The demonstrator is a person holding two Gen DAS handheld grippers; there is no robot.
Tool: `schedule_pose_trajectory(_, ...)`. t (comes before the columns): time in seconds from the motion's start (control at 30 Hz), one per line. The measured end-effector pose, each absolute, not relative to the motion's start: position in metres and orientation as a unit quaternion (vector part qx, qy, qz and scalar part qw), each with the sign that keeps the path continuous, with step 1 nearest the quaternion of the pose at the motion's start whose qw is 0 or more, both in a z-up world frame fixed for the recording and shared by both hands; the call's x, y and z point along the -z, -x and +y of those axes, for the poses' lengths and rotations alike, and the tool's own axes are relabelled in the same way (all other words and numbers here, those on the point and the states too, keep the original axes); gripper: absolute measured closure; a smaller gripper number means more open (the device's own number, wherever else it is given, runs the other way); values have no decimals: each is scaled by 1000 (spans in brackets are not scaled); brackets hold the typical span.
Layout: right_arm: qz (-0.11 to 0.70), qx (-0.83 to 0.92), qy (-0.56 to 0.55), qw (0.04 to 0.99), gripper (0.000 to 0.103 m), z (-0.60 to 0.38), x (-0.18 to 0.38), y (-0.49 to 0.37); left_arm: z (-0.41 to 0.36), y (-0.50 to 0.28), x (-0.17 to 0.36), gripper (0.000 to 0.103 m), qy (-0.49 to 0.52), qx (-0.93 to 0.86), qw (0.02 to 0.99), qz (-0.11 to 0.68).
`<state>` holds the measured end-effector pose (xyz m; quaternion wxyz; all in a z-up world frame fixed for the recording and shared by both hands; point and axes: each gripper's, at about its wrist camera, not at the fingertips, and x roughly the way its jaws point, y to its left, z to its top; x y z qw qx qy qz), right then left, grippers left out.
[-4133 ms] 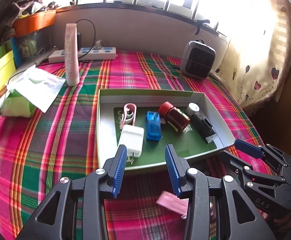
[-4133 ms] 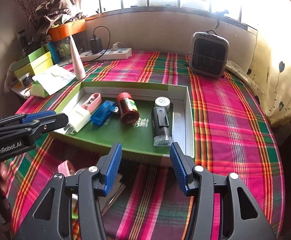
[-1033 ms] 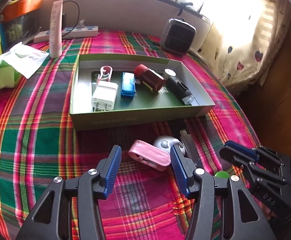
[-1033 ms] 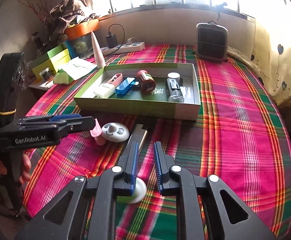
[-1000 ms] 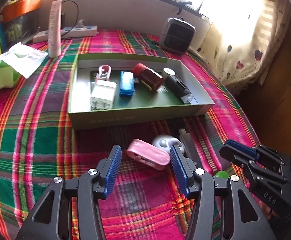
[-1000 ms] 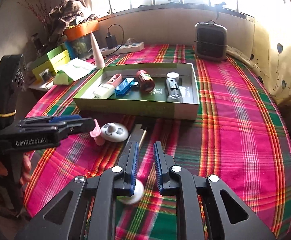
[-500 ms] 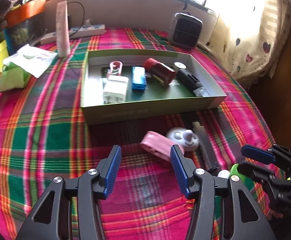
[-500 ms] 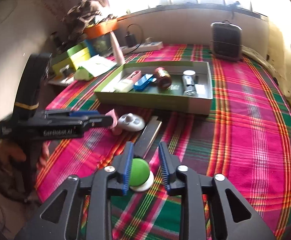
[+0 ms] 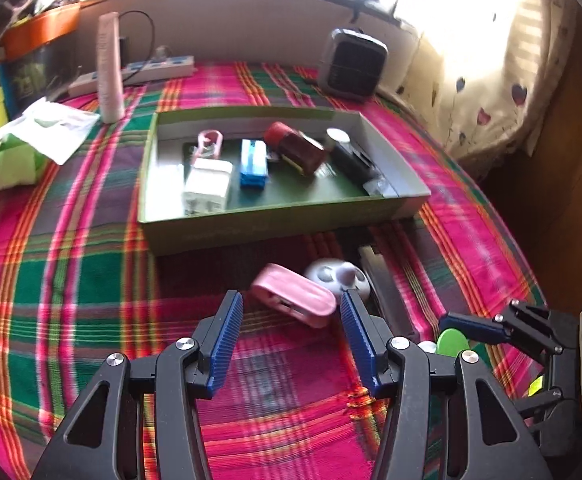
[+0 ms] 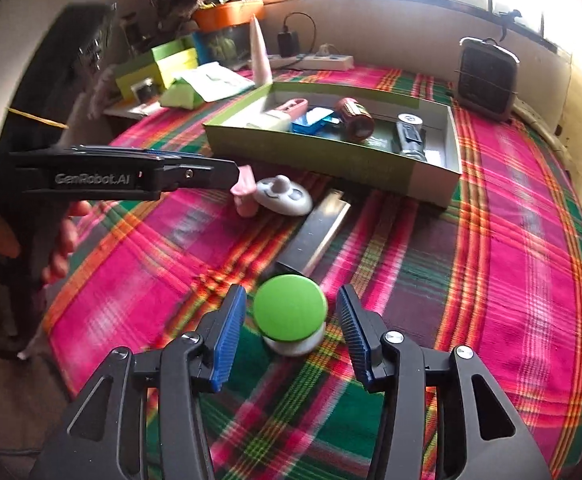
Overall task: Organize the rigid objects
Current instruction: 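Lift the green-topped object with the right gripper while the left moves toward the pink item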
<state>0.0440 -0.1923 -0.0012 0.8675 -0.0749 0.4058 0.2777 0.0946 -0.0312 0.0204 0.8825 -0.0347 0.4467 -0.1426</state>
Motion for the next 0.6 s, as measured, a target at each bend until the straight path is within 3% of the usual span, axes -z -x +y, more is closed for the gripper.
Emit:
schedule_pose_trajectory(0.1, 402, -272, 62, 872, 56, -198, 0, -45, -38, -96, -16, 52, 23, 137, 880, 454)
schedule_pose_trajectory(0.2, 396, -268, 55, 877, 68, -202, -2, -45, -36, -97, -14, 52, 18, 128, 882, 454)
schedule_pose_trajectory(0.6, 388, -256, 40, 885, 68, -208, -4, -46, -7, -93, -16, 52, 25, 85, 889, 450)
